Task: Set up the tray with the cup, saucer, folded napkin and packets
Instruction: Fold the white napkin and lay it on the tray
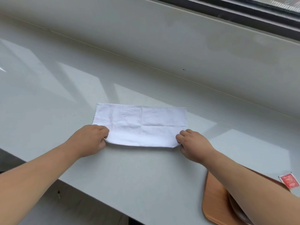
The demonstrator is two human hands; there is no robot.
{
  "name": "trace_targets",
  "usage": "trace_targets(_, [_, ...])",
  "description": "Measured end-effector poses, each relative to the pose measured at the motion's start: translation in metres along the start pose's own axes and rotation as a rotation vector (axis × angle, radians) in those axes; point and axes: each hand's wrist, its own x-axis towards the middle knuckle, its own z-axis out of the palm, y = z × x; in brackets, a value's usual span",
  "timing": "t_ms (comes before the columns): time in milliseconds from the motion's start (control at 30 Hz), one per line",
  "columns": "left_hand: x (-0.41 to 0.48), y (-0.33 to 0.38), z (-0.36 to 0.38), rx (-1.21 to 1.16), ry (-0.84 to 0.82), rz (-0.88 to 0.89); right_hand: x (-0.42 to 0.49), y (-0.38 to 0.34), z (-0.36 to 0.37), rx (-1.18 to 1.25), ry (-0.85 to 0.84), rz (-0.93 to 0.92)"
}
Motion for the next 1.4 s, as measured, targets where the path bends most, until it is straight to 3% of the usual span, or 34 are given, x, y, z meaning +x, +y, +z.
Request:
trace_targets(167, [-0.014, 0.004, -0.005, -0.045, -0.167, -0.144, -0.019, -0.003, -0.005, 0.149, -0.072, -0.017])
trace_targets(300, [-0.017, 0.004, -0.004, -0.220, -0.323, -0.311, -0.019, 0.001, -0.008, 0.269, -0.060, 0.103])
trace_targets(500, [-0.004, -0.001, -0.013, -0.334, -0.394, -0.415, 0.004, 0.015, -0.016, 0.397, 0.022, 0.266])
trace_targets(600, [0.007, -0.007, -0.015, -0.515, -0.360, -0.501, 0.020, 0.019, -0.020, 0.472, 0.086, 0.340])
trace_targets(733, [0.017, -0.017, -0.013, -0.810, -0.188, -0.689, 0.043, 0.023, -0.027, 0.615, 0.134, 0.471])
trace_targets(933, [0.033, -0.034, -0.010, -0.945, 0.004, -0.835, 0.070, 0.033, -0.034, 0.707, 0.164, 0.542])
trace_targets(1267, [0.037, -0.047, 0.002, -0.456, -0.034, -0.821, 0.101, 0.035, -0.019, 0.506, 0.135, 0.552])
trace_targets(1400, [0.032, -0.040, 0.002, -0.265, 0.035, -0.679, 0.100, 0.032, -0.015, 0.341, 0.221, 0.540])
